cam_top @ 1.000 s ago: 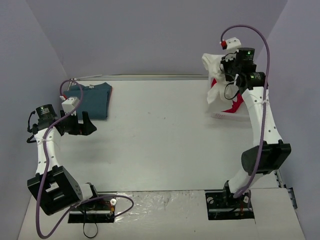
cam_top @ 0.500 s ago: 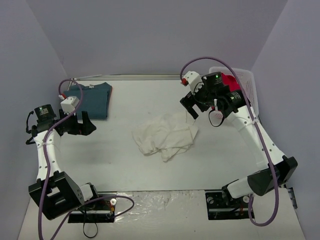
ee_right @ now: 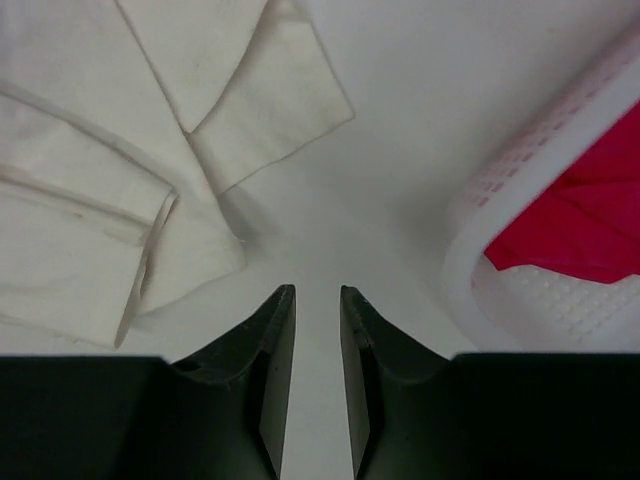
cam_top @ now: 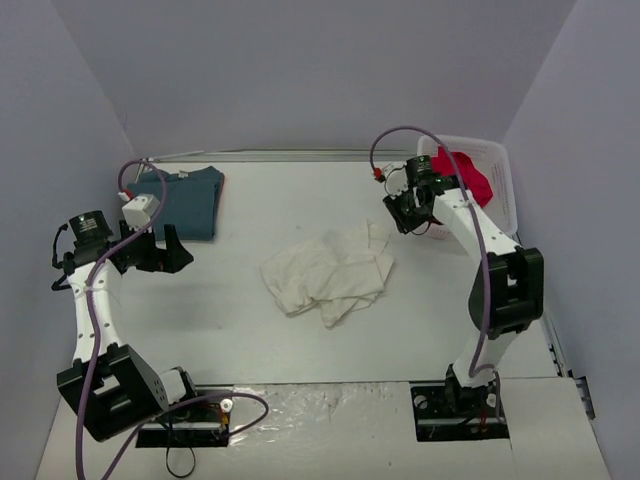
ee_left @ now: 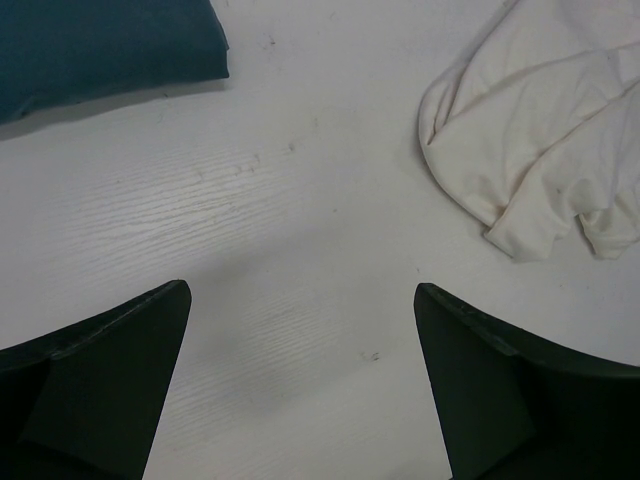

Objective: Fold and stack the t-shirts
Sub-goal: Move the tshirt to the center of the board, then flatten out the tshirt

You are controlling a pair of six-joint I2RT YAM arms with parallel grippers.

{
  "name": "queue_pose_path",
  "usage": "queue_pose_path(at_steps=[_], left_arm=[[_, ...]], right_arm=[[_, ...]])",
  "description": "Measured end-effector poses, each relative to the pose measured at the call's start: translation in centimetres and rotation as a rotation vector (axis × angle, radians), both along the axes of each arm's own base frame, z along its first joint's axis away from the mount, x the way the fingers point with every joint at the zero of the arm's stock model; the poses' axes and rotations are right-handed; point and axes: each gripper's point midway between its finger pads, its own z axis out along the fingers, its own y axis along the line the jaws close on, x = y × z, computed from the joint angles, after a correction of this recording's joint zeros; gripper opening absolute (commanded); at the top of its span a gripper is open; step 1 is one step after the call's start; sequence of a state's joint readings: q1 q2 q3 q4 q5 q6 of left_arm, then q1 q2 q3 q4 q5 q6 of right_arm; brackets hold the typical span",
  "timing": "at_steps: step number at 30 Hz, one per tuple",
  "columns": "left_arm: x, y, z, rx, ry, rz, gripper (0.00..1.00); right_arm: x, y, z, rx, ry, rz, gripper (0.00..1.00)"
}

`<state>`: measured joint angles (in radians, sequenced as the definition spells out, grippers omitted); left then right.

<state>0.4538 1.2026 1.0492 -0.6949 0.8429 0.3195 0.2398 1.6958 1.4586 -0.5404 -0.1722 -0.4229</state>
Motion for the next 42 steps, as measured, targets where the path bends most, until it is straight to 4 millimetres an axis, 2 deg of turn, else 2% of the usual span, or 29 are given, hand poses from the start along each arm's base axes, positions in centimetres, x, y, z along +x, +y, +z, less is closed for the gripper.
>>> queue_pose_path(at_steps=[4, 7, 14, 19, 28, 36, 42], left_arm=[[-0.1, 0.0, 0.0, 0.002, -0.001, -0.007, 0.94], [-0.1, 0.0, 0.0, 0.005, -0.002, -0.009, 0.94], [-0.1, -0.1, 0.0, 0.005, -0.004, -0.014, 0.94], [0.0, -0.1, -0.3, -0.002, 0.004, -0.018, 0.94], [-0.1, -0.2, -0.4, -0.011, 0.012, -0.022, 0.94], [-0.1, -0.3, -0.5, -0.013, 0.015, -0.023, 0.94], [-0.2, -0.3, -0.5, -0.016, 0.020, -0.023, 0.94]], right_arm=[[0.4, 0.3, -6.0, -0.009, 0.147, -0.013, 0.20], [0.7, 0.2, -7.8, -0.014, 0.190, -0.033, 0.20], [3.2, -0.9, -6.7, -0.023, 0.118, -0.094, 0.22], [3.9, -2.2, -6.5, -0.071, 0.083, -0.140, 0.22], [4.2, -3.1, -6.4, -0.109, 0.064, -0.187, 0.24], [4.3, -4.7, -6.8, -0.180, 0.049, -0.248, 0.23], [4.0, -4.4, -7.5, -0.170, 0.067, -0.241, 0.22]])
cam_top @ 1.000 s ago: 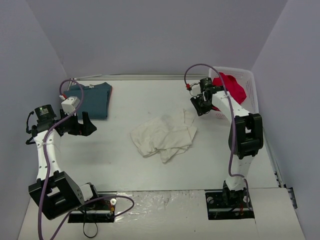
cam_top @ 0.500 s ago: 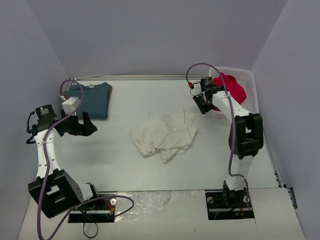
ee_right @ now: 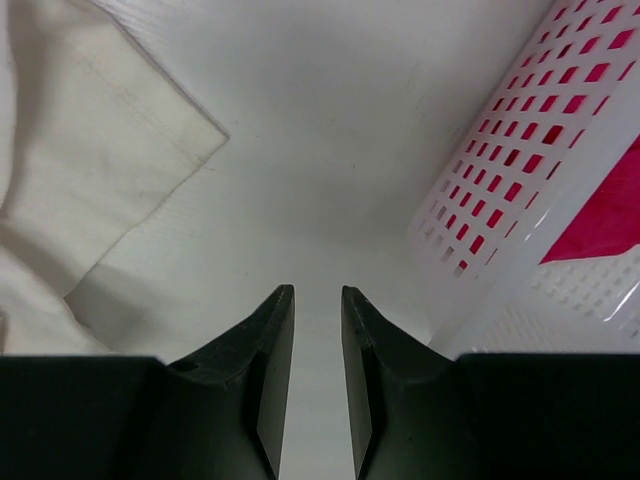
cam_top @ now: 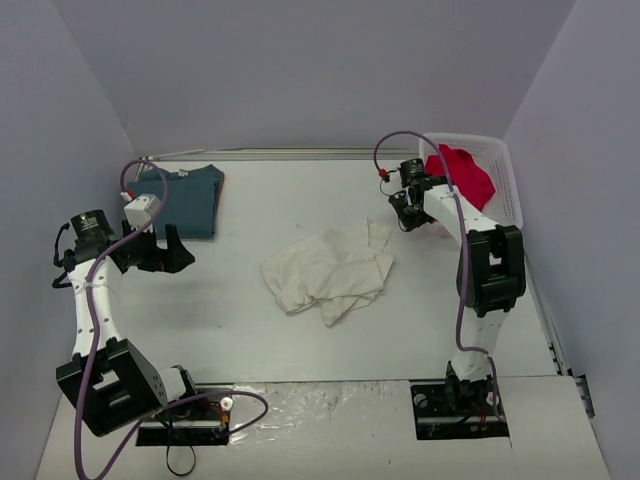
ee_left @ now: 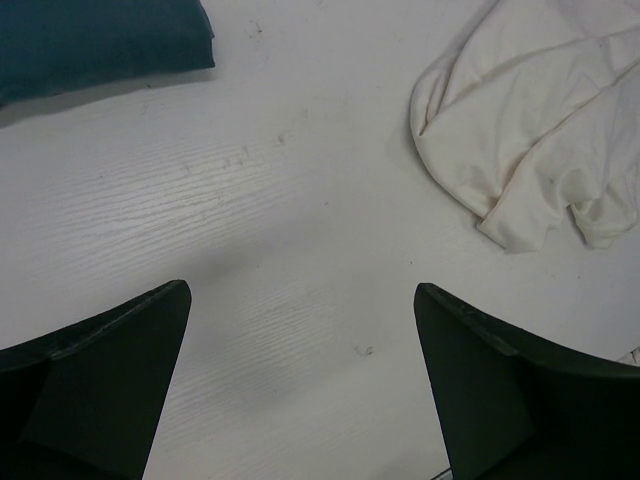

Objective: Fold and stack the t-shirts
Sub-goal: Flatten out the tshirt

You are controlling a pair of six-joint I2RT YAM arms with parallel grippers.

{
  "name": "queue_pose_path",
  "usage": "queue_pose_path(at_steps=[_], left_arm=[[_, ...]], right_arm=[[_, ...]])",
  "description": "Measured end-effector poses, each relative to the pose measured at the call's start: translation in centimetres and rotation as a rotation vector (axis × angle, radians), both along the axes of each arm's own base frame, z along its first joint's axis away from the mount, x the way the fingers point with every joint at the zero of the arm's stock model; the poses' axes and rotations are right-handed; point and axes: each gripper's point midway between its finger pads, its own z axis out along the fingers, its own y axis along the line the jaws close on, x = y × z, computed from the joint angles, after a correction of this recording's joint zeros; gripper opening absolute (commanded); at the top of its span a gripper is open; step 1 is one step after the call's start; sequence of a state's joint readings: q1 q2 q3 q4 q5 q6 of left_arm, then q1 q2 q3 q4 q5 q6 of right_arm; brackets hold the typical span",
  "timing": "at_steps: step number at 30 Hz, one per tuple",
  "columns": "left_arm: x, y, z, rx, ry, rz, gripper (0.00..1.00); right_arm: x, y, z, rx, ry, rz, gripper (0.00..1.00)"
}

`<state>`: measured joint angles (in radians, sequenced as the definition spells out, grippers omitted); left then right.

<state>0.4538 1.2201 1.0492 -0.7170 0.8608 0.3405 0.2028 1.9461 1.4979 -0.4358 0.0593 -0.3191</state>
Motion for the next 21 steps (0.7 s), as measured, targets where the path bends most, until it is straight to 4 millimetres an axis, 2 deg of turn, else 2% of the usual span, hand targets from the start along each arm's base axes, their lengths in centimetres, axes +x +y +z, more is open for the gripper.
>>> queue_pose_path(at_steps=[1, 4, 5, 7, 13, 18, 21], left_arm=[[0.0, 0.0, 0.0, -0.001, 0.001, 0.000, 0.94], [-0.1, -0.1, 0.0, -0.003, 0.001, -0.002, 0.94], [-0.1, -0.1, 0.0, -0.003, 0.002, -0.008, 0.94], [-0.4, -0.4, -0.1, -0.002, 0.005, -0.026, 0.94], [-0.8, -2.3, -0.3, 0.001, 0.018, -0.115, 0.94], [-0.8, -3.9, -0.3, 0.011, 0.024, -0.179, 0.94], [-1.0, -4.7, -0.4, 0.021, 0.032, -0.207, 0.94]], right_arm=[[-0.1, 0.1, -0.1, 0.005, 0.003, 0.006, 0.23], [-0.7, 1.0, -0.3, 0.047, 0.022, 0.053, 0.36], [-1.2, 1.3, -0.2, 0.066, 0.031, 0.079, 0.46], [-2.4, 2.3, 0.4, 0.114, 0.056, 0.144, 0.53], [-6.6, 6.2, 2.8, 0.229, 0.113, 0.345, 0.59], [-10.5, 9.9, 0.8, 0.277, 0.239, 0.481, 0.60], [-11.8, 11.2, -0.5, 0.303, 0.306, 0.521, 0.60]])
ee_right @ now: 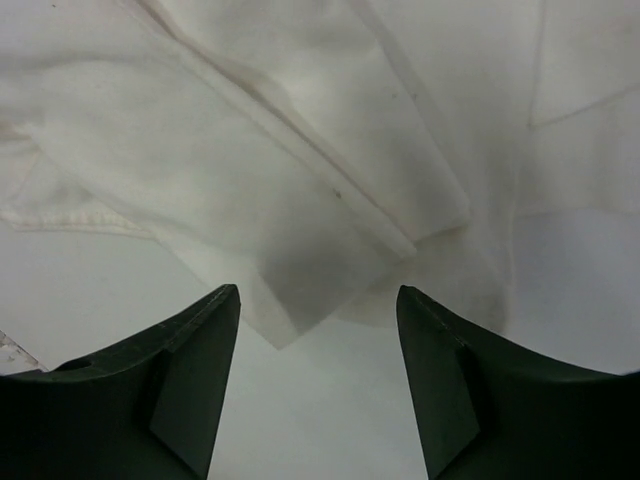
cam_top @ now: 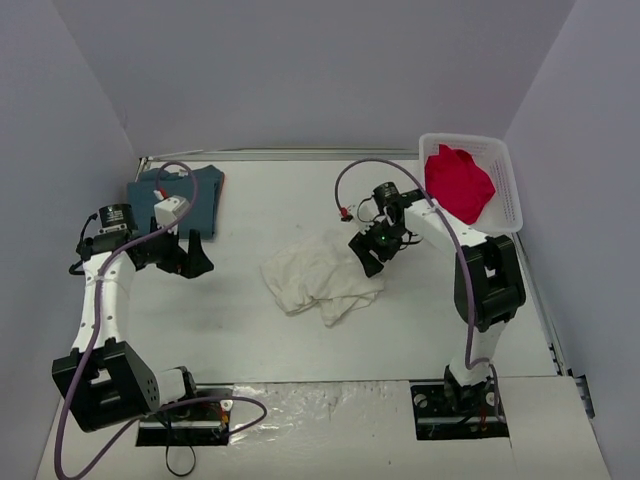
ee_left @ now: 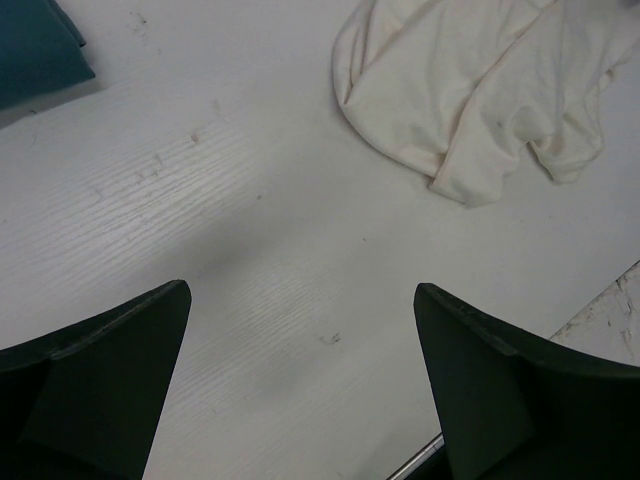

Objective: Fold and stack the t-shirts
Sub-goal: Flatten out the tshirt

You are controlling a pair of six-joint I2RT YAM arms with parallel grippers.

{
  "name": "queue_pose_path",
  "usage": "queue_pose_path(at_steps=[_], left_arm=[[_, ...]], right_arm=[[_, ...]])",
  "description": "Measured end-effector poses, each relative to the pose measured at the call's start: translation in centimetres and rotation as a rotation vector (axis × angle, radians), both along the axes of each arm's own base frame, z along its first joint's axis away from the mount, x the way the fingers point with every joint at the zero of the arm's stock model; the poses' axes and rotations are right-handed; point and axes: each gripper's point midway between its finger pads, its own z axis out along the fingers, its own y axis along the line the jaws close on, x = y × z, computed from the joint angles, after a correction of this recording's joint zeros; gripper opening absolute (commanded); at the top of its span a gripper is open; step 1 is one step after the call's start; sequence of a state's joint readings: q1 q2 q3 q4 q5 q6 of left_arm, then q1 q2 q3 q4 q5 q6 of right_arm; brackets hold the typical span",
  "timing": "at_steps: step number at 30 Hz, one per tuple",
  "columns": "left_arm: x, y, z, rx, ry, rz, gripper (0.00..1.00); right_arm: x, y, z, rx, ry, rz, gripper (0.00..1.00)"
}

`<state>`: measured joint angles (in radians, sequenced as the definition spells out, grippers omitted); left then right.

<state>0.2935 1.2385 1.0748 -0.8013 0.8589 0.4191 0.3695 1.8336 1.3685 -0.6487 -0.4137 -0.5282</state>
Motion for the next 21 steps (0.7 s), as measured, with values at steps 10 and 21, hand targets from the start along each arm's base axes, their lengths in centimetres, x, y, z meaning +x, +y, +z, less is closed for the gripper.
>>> queue_pose_path(at_steps=[10, 21], left_arm=[[-0.3, -0.2, -0.5, 0.037, 0.022, -0.017, 0.94], [0.1, -0.8, -0.7, 0.050, 0.051, -0.043, 0.94]], right_arm=[[-0.5, 0.9, -3.9, -0.017, 0.116, 0.025, 0.00], [1.1, 1.7, 4.4, 0.031, -0.034, 0.040, 0.00]])
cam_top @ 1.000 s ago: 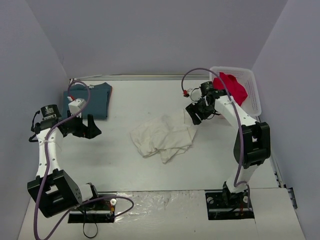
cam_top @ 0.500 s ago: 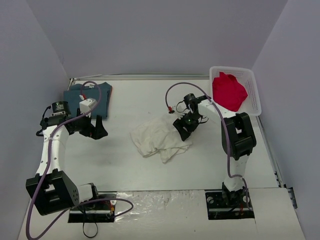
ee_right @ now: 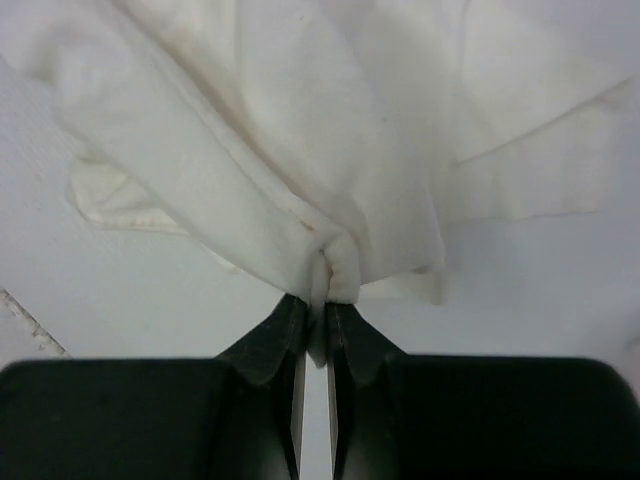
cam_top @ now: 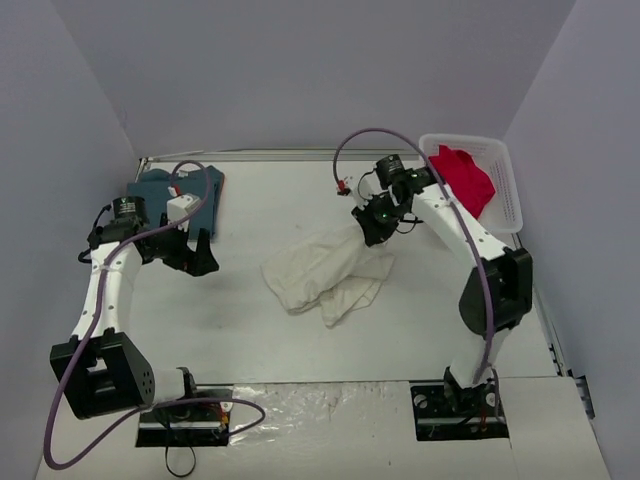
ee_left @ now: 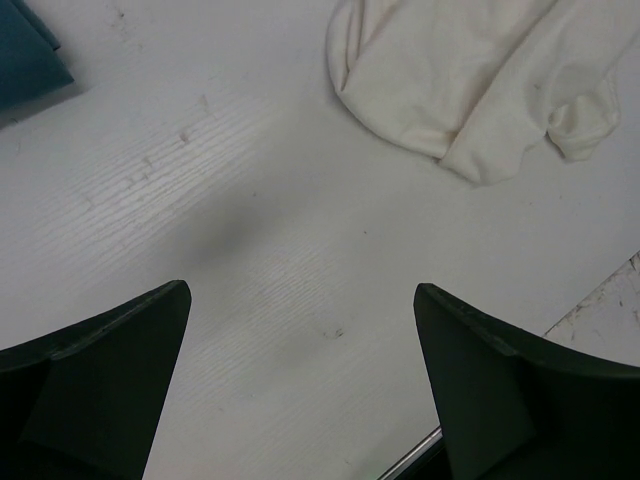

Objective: Fold and stack the t-shirts
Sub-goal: Flatten out the tshirt

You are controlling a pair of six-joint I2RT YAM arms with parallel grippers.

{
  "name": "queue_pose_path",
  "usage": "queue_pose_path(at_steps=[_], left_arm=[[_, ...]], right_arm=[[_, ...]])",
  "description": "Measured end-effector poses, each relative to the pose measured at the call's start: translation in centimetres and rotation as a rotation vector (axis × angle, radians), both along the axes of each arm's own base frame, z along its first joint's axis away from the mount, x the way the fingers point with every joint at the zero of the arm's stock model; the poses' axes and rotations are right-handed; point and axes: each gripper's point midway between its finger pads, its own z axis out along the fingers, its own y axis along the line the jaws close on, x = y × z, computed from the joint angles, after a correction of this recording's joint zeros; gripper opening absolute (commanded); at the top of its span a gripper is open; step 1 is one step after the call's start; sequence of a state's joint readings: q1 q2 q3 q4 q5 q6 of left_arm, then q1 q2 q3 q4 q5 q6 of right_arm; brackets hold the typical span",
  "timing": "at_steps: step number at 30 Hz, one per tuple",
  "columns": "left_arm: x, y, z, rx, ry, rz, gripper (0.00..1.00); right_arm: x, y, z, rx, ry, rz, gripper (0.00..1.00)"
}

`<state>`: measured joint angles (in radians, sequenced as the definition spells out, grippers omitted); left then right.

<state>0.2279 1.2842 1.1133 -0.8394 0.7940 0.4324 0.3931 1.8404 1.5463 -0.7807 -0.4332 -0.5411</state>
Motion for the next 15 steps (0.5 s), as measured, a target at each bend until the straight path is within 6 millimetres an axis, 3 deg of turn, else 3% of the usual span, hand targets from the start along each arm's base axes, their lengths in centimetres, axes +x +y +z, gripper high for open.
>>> queue_pose_path(at_steps=[3, 6, 8, 11, 15], left_arm=[[0.6, -1.1, 0.6, 0.013, -0.013, -0.047, 0.94], [0.7, -2.5, 1.3, 0.015, -0.021, -0.101, 0.94], [0.7, -3.4, 2.1, 0.005, -0.027, -0.134, 0.94], [1.3, -4.5, 3.8, -0.021, -0.047, -0.175, 0.94], [2.5, -5.9, 6.1, -0.042, -0.087, -0.212, 0.94]], right_arm=[[2.0, 0.7, 8.1, 0.097, -0.215, 0.006, 0.00], [2.7, -0.2, 16.2, 0.186, -0.412, -0.018, 0.00], [2.8, -1.2, 19.8, 0.215, -0.506, -0.041, 0.00], [3.0, -2.6, 21.9, 0.212, -0.563, -0.075, 0.00], [3.8, -2.7, 19.5, 0.168, -0.498, -0.085, 0.00]])
